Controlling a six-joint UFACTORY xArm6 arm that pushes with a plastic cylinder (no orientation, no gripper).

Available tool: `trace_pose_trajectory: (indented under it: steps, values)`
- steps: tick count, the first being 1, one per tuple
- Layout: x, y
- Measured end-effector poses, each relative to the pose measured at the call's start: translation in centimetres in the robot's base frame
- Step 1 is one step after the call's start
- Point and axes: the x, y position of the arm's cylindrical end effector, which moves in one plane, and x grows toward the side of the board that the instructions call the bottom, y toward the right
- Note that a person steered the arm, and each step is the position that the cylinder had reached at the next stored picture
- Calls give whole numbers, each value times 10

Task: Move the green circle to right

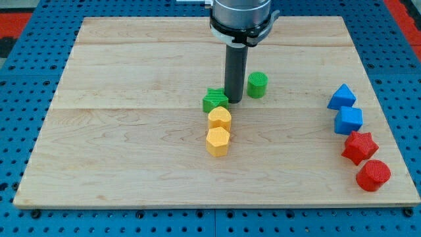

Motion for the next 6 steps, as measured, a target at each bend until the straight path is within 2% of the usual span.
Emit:
trace_pose_trajectory:
  steps: [1,2,3,4,5,6]
  values:
    - [-35,34]
    - [-58,92]
    - [-66,131]
    - [-66,121]
    - [-89,126]
    - [-114,216]
